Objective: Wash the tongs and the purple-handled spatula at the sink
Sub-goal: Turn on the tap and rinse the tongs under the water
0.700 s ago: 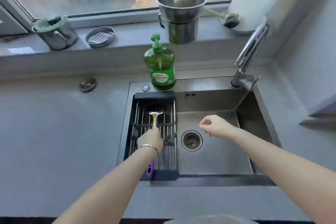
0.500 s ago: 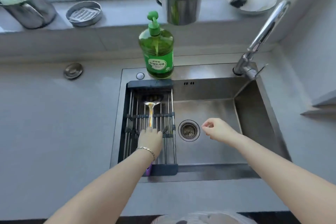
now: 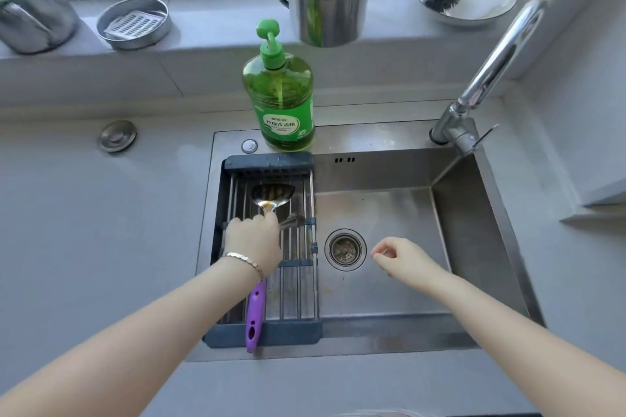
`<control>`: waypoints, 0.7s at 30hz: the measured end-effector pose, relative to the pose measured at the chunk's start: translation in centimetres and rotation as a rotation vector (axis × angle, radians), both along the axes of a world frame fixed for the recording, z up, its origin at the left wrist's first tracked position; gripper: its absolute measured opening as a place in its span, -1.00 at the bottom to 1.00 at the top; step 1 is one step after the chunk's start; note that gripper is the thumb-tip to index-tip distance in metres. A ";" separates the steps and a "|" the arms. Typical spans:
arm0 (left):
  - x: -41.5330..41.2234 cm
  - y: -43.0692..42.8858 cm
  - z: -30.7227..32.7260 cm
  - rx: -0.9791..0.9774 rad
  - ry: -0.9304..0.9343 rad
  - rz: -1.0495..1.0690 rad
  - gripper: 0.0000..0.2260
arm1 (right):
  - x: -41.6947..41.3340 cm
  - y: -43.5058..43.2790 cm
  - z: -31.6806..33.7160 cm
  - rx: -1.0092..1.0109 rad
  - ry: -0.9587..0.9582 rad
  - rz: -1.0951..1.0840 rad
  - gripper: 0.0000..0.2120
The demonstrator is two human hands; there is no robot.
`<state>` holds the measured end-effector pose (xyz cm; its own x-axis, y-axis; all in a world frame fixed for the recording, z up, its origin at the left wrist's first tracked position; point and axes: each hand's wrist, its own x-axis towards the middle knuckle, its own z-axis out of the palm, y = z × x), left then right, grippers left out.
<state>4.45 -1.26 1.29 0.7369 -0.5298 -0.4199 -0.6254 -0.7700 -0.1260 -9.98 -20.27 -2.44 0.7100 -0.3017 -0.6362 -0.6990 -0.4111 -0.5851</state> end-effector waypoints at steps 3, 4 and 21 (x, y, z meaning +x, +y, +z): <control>-0.7 -2.4 3.5 -0.248 0.091 0.199 -0.90 | -0.1 -1.8 1.3 -0.052 -0.039 0.071 -0.92; -1.1 -3.5 4.2 -0.324 0.155 0.251 -0.91 | -0.1 -2.6 1.9 -0.077 -0.055 0.090 -0.92; -5.0 -15.1 4.2 -0.897 0.867 0.875 -0.83 | 7.1 -19.9 5.2 0.088 0.032 -0.770 -0.37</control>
